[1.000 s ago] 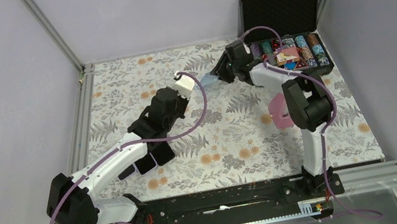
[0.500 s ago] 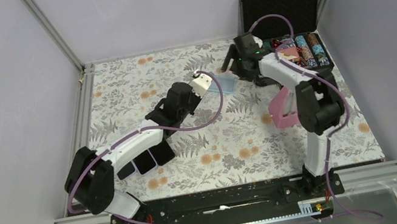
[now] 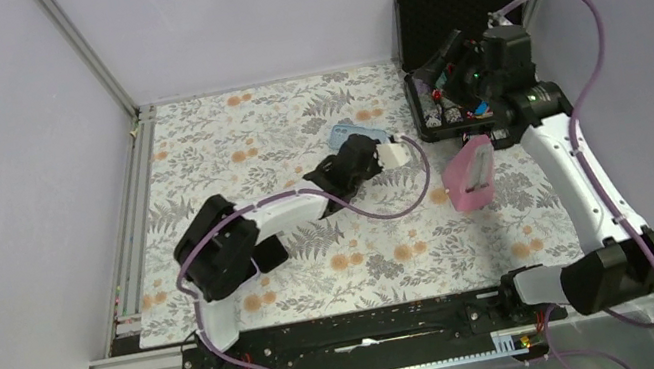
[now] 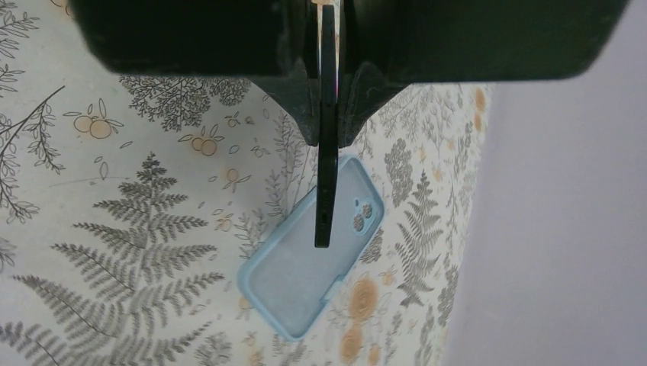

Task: Take the phone out of the phone case
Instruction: Place the phone at the center of the board.

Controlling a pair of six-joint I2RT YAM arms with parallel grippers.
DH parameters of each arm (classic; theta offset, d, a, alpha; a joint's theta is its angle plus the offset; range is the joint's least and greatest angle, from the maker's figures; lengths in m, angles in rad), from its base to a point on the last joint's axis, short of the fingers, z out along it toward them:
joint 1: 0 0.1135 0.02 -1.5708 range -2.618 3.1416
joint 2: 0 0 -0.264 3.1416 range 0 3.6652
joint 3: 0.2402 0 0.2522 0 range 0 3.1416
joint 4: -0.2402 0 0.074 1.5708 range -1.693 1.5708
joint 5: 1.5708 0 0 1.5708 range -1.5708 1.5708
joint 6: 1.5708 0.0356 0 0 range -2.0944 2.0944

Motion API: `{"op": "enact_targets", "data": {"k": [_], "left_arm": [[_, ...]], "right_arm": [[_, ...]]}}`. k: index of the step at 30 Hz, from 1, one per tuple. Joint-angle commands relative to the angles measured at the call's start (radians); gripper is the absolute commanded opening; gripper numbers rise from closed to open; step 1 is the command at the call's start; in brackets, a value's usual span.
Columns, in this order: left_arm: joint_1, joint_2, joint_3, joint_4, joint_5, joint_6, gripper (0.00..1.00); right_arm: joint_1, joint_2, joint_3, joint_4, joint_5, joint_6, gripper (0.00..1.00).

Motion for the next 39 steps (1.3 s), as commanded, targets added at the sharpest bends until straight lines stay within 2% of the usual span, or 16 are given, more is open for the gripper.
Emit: {"op": "enact_targets", "data": {"k": [1,6,14,18,23,27,30,35,39], "left_arm": [[-0.011,0.04,0.067,0.078,-0.038,0.226,0.0],[-0.01,0.066,0.021,0.171,-0.006,0.286,0.0],[-0.039,0.144,0.085,0.004,0.007,0.153,0.0],[-0.053,0.165,0.071,-0.048,0.037,0.106,0.16],[-0.053,0.186,0.105,-0.16,0.093,0.072,0.31],[-0.05,0.191,0.118,-0.217,0.128,0.053,0.41],[-0.047,0.187,0.126,-0.248,0.147,0.021,0.43],[-0.03,0.049,0.102,-0.238,0.174,-0.084,0.51],[0.008,-0.157,0.02,-0.185,0.235,-0.232,0.67]], "right_arm": [[-0.07,-0.067,-0.078,-0.065,-0.086,0.012,0.84],[-0.11,-0.138,-0.1,-0.088,-0.105,0.012,0.83],[-0.136,-0.164,-0.105,-0.092,-0.149,0.049,0.82],[-0.137,-0.154,-0.089,-0.092,-0.173,0.074,0.81],[-0.137,-0.155,-0.077,-0.089,-0.192,0.087,0.8],[-0.139,-0.167,-0.084,-0.09,-0.199,0.097,0.8],[-0.138,-0.177,-0.09,-0.09,-0.212,0.097,0.8],[-0.139,-0.198,-0.111,-0.09,-0.227,0.073,0.81],[-0.139,-0.23,-0.154,-0.065,-0.23,0.028,0.87]]}}
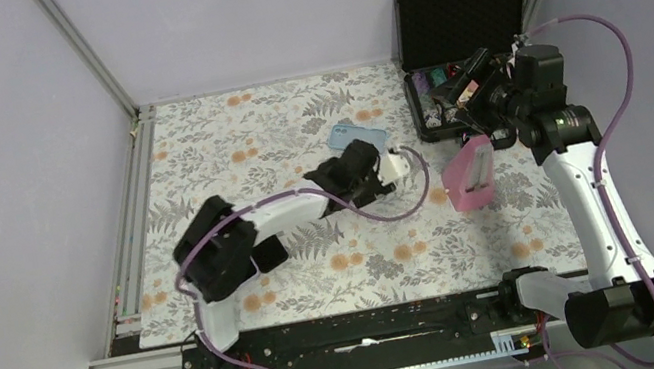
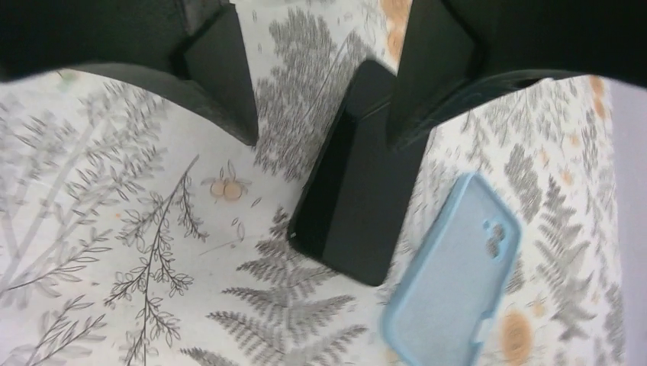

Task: Take the phone out of the phone case
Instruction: Place the phone at the center of the board, then pick up the phone at the center of the board.

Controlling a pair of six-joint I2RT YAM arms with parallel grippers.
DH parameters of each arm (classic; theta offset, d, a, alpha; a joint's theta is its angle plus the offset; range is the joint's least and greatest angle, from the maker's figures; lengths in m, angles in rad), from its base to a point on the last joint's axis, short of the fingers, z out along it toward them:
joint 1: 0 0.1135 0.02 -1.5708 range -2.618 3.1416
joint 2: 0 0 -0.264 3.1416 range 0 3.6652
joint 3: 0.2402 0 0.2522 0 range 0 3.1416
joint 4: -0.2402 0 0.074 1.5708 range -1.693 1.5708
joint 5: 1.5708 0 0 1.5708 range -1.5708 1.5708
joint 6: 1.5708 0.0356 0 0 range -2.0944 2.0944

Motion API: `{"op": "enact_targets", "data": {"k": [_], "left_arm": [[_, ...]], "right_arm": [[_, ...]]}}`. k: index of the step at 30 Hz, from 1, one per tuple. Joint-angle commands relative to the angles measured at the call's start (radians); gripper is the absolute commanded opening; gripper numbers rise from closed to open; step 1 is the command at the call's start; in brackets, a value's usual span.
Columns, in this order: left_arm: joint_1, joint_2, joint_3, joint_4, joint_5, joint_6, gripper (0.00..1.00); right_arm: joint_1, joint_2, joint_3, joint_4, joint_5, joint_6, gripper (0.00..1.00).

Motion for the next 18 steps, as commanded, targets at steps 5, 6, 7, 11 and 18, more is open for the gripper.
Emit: {"op": "enact_targets", "data": {"k": [5,6,7,11,18], "left_arm": [[0.109,-0.504,-0.193,0.142,0.078,-0.385,0.98],[0.121,-0.552,-0.228,0.165,0.046,-0.428,0.99],[0.13,-0.595,-0.26,0.181,0.0,-0.481,0.99],[0.188,-0.788,-0.368,0.164,-0.187,-0.7,0.99],[0.384,-1.061,-0.397,-0.108,-0.281,-1.018,0.99]], "right_arm": [[-0.005,-0.057,-0.134,0.172,-0.141,-0.058,0.96],[-0.001,-0.052,-0.157,0.213,-0.174,-0.052,0.99],[0.014,-0.048,-0.176,0.248,-0.191,-0.047,1.0],[0.193,0.007,-0.133,0.207,-0.098,-0.157,1.0],[0.584,0.25,-0.088,0.26,0.106,-0.243,1.0]]}}
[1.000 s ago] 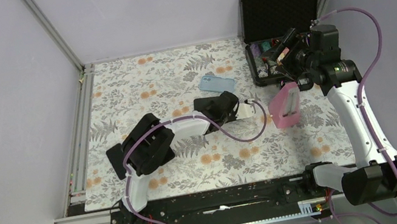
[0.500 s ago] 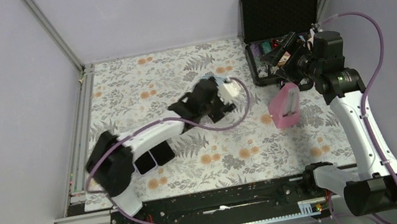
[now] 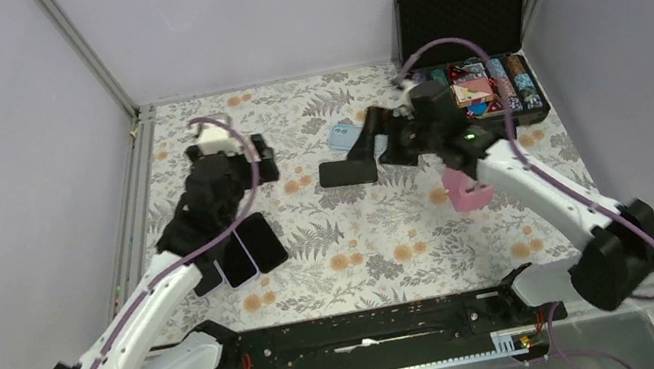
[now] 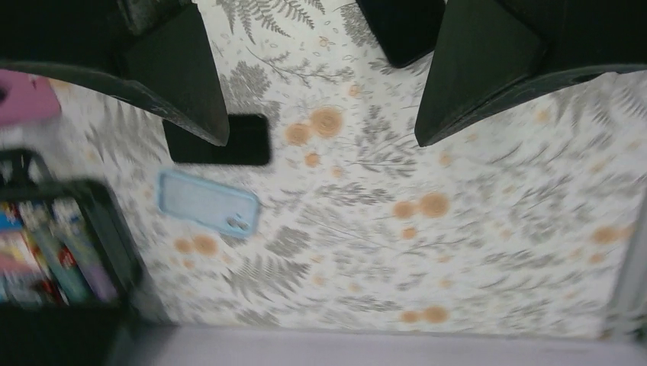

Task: Take the phone out of the phone case
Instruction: Pick up the phone at the center of the board.

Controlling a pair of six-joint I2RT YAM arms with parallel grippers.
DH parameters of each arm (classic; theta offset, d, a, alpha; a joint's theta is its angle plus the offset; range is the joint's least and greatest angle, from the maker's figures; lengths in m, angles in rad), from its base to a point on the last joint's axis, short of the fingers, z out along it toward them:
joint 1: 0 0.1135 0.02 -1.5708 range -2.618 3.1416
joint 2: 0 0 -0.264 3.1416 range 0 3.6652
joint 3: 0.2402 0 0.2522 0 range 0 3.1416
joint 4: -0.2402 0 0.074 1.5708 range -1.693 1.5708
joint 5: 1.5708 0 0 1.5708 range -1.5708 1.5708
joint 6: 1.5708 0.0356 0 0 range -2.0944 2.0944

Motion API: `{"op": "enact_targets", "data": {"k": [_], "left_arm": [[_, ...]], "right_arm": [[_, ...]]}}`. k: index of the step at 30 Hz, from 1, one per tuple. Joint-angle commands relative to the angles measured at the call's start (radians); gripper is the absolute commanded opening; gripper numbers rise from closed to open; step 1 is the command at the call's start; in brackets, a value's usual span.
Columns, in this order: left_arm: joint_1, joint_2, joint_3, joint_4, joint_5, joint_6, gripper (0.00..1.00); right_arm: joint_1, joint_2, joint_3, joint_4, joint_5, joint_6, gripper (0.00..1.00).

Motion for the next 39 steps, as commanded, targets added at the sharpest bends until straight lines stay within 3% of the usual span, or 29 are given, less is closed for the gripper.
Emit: {"op": "enact_targets", "data": {"k": [1,7,12,22,26,39], "left_arm": [[0.093,-0.149,0.029,-0.16,-0.129,-0.237,0.99],[0.104,-0.243,0.156,-0.286,-0.284,-0.215,0.99],[0.107,-0.271,0.262,-0.331,-0.291,-0.199,0.99],[0.109,-0.243,0.359,-0.336,-0.304,-0.157,0.99],[0.112,-0.268,0.323,-0.299,-0.282,-0.153,0.99],[0.119,-0.229,0.389,-0.305,-0.26,-0.099,0.99]], "right_arm": [[0.229,0.181,0.083,0.04,0.162,-0.101,1.0],[0.529,0.488,0.27,-0.007,0.383,-0.304,1.0],[0.685,0.651,0.343,0.014,0.446,-0.408,1.0],[0.782,0.87,0.466,0.044,0.486,-0.47,1.0],[0.79,0.933,0.503,0.043,0.548,-0.488,1.0],[0.788,1.071,0.596,0.021,0.54,-0.481,1.0]]}}
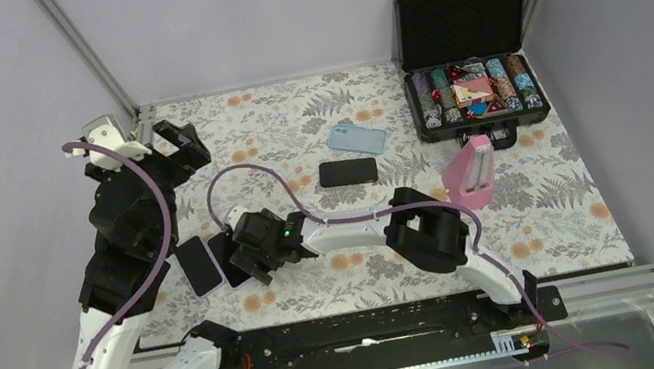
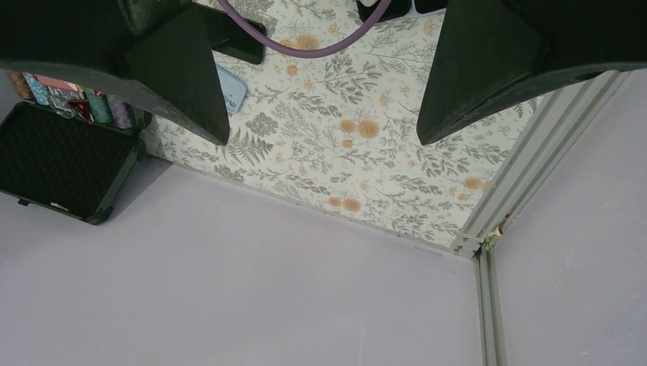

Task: Take the phone out of the phone case
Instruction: Pick up the phone at the center of the board.

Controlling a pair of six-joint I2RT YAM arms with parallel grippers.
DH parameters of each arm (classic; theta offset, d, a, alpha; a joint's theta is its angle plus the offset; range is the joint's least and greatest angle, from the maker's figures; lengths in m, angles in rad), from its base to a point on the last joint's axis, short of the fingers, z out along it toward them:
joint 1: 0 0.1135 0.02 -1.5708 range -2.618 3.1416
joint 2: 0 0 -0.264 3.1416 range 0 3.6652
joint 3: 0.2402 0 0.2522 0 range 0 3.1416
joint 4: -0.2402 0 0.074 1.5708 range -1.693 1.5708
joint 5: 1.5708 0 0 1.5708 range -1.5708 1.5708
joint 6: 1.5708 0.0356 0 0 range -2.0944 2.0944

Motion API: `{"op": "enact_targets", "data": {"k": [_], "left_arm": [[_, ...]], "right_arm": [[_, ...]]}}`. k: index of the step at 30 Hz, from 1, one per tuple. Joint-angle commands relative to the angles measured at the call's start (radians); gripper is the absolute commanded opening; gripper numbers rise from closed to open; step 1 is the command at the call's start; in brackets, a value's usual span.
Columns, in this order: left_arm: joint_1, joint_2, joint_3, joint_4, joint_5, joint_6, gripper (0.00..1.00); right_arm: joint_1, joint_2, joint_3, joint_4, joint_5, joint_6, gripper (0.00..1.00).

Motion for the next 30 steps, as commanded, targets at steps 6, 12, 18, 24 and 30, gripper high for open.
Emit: {"op": "enact_targets", "data": {"k": [6,12,18,24,30], "left_arm": [[0.009,-0.022,0.017,0.013,0.021,-0.012,0.99],[0.009,-0.04,-0.004,0.002,0.026,-0.022,0.99],[0.009,-0.04,-0.01,-0.002,0.043,-0.029,0.99],[0.009,-0.03,0.003,-0.014,0.046,-0.021,0.99],[0.01,-0.017,0.014,-0.021,0.046,-0.016,0.99]], "right_arm": [[-0.057,0.107,0.056,-0.2,0.17,0.114,0.86],[-0.099,0.06,-0.013,-0.215,0.162,0.151,0.84],[-0.103,0.116,0.096,-0.303,0.184,0.137,1.0],[-0.106,0.261,0.323,-0.483,0.149,0.185,1.0],[-0.107,0.334,0.437,-0.555,0.099,0.289,1.0]]}}
